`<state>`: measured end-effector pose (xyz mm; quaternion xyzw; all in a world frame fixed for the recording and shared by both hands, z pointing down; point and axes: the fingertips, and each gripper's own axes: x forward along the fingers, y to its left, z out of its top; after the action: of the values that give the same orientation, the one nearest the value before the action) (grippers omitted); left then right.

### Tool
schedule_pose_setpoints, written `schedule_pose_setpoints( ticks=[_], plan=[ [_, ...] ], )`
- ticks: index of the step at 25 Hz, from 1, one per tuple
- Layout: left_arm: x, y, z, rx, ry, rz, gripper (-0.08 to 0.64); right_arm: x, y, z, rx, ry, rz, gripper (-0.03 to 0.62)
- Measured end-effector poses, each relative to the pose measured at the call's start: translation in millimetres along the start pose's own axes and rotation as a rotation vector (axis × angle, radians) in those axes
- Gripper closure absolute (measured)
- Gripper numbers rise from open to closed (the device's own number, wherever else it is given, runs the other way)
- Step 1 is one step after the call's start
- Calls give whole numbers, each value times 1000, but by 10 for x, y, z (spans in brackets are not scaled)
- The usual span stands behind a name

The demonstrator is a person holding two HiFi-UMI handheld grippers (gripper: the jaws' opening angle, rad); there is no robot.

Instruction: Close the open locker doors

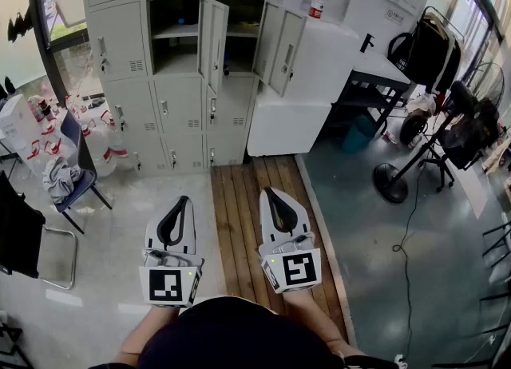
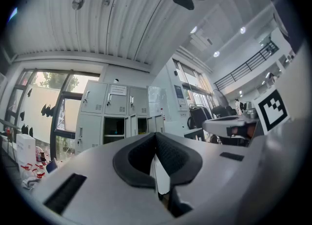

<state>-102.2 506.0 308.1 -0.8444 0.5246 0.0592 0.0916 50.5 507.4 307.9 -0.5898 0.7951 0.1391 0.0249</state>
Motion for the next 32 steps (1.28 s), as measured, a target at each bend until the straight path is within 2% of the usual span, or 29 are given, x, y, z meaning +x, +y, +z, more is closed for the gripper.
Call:
schedule_pose_setpoints(
  ticks=[6, 15, 20, 24, 32],
  plan=[
    [100, 16, -120, -12, 22, 2, 558, 112, -65, -132, 57, 12, -6, 591],
    [425, 377, -352, -19, 48, 6, 558, 578, 15, -347, 127, 6, 10, 583],
    [720, 754, -506, -25, 60, -10, 557, 1082, 182, -448, 144, 8, 36, 552],
    [1071, 1130, -564, -34, 56, -26, 558, 1560, 222, -502, 202, 16, 38, 518],
    [1841, 1755, -718, -46, 47, -91, 558, 2532, 211, -661, 193, 26, -14, 497]
  ],
)
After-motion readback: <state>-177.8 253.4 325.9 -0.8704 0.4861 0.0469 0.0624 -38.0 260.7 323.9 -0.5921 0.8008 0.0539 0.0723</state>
